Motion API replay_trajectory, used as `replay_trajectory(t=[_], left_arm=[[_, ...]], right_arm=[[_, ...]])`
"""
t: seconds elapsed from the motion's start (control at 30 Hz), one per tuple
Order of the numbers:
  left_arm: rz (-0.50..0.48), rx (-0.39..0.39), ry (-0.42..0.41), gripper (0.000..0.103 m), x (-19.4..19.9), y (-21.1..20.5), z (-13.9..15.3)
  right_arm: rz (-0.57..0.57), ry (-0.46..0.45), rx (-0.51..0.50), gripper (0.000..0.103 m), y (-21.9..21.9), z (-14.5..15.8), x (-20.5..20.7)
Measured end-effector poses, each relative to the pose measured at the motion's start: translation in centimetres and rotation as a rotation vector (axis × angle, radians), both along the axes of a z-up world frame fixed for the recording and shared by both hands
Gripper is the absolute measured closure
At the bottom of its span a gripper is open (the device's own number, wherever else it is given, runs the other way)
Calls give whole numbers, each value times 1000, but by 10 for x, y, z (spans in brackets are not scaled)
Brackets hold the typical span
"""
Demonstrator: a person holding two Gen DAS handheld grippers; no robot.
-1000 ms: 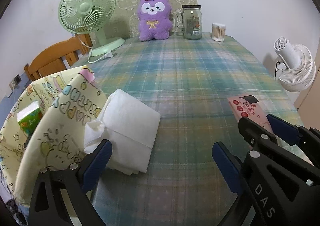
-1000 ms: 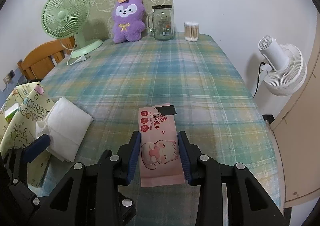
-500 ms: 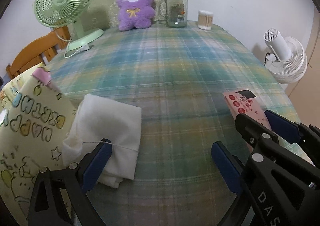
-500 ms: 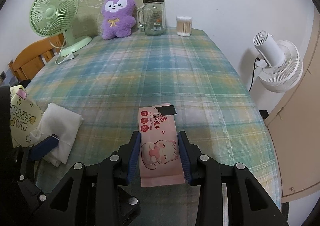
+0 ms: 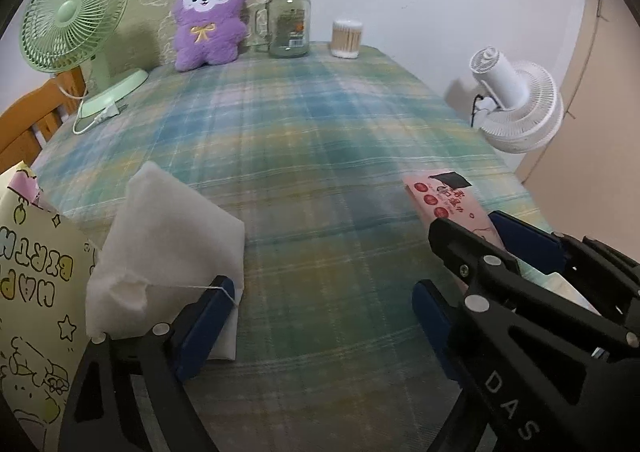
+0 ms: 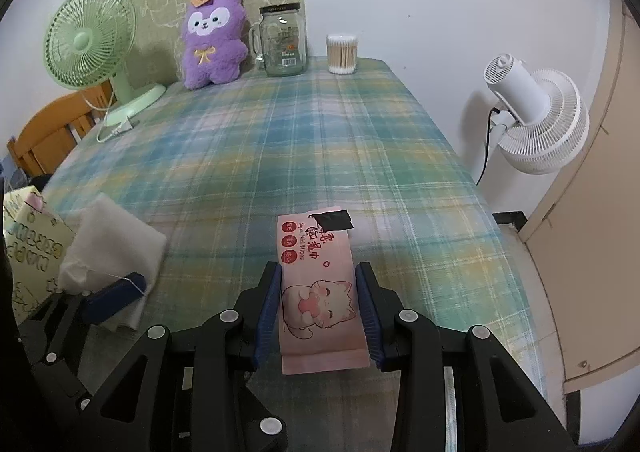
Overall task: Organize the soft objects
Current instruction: 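Grasp the pink tissue package with the right tool while the left tool grasps the white tissue bundle, then lift the white tissue bundle with the left tool while the right tool carries the pink package toward the box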
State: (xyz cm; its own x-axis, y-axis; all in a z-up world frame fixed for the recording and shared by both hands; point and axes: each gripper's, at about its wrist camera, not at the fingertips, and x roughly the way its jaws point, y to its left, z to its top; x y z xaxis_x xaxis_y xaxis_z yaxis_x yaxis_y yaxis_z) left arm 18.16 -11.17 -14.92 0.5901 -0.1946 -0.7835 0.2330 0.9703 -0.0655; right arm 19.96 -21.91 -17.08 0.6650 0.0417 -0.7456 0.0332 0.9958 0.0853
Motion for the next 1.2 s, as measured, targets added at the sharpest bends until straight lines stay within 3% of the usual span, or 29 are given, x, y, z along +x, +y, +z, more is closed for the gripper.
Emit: replay_trajectory(t=[0.1,0.17,0.27,0.37,1.2], left_arm=[[-15,-14,-18,31,-3,-1,4],[-25,-21,-24,62,-4,-3,5],[-22,-10,-17,85,-3,-5,4],[-5,17,-44,100,-6,-5,7],[23,62,-153,103,-47,4,46]], right_arm=[[-4,-11,7,62,-2,4,-4],[-8,-18,10,62,-4,6,-7],[-9,-24,13,62,-4,7,-11],[-6,-28,26,62,-5,8,-15],[15,-111,73,62,2,40,-49]])
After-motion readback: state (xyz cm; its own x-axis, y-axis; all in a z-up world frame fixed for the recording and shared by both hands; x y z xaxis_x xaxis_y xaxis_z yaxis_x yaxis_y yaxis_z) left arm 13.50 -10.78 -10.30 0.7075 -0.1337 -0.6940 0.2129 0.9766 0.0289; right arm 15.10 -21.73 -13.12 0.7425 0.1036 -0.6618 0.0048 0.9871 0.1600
